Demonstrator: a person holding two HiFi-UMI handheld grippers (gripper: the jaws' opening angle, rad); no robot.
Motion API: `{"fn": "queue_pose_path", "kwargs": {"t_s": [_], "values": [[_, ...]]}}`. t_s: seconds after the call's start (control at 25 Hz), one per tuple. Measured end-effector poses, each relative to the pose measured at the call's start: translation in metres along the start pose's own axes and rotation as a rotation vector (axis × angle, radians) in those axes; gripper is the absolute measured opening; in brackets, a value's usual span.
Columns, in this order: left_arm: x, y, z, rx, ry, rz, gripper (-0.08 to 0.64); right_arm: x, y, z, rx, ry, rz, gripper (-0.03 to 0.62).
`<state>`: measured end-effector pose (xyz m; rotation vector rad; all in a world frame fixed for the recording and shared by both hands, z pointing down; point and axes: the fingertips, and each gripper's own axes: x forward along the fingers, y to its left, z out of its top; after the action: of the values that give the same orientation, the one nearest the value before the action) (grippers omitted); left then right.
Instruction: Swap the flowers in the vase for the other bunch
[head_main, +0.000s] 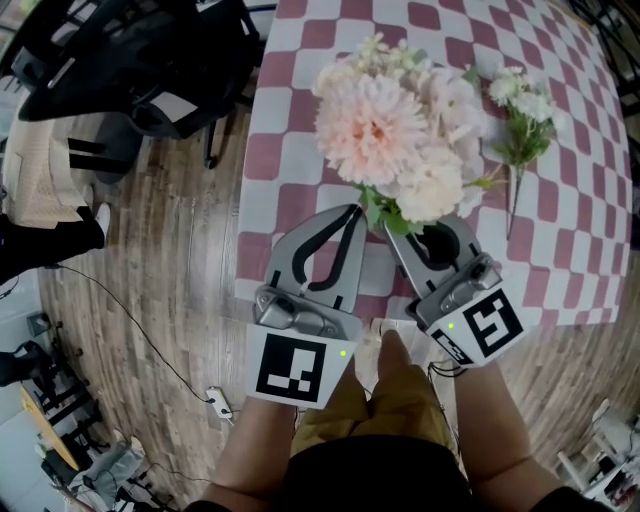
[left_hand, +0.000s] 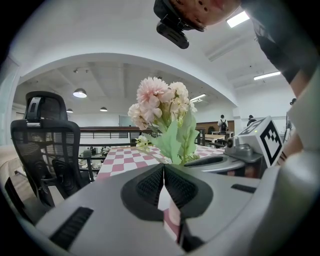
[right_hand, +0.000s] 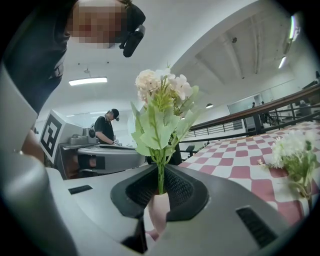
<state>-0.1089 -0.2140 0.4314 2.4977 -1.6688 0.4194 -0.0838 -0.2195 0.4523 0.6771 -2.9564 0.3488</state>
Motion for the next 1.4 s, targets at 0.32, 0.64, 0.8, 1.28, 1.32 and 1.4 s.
{"fn": "queue_pose_path", "kwargs": {"t_s": [0.32,0.64,0.8,1.28,1.32,1.4], "values": [[-0.001,-0.001,-0.004,0.0,0.007,-0.011,0.009,0.0,0.002,-0.002,-0.003,0.01,0.0,0.045],[-0.003,-0.004,-0.004,0.0,0.007,-0.015,0.009,-0.002,0.004,0.0,-0.016,0.005,-0.002,0.077],[-0.004,-0.005,-0.004,0.0,0.003,-0.015,0.009,-0.003,0.005,0.003,-0.026,0.002,-0.008,0.144],[-0.011,-0.004,-0.003,0.006,-0.004,-0.014,0.009,-0.009,0.009,0.01,-0.04,-0.04,-0.02,0.067],[-0.011,-0.004,-0.004,0.007,-0.005,-0.014,0.009,-0.009,0.01,0.01,-0.04,-0.042,-0.023,0.064],[-0.012,-0.005,-0.005,0.008,-0.005,-0.016,0.009,-0.011,0.01,0.008,-0.04,-0.041,-0.027,0.06]]}}
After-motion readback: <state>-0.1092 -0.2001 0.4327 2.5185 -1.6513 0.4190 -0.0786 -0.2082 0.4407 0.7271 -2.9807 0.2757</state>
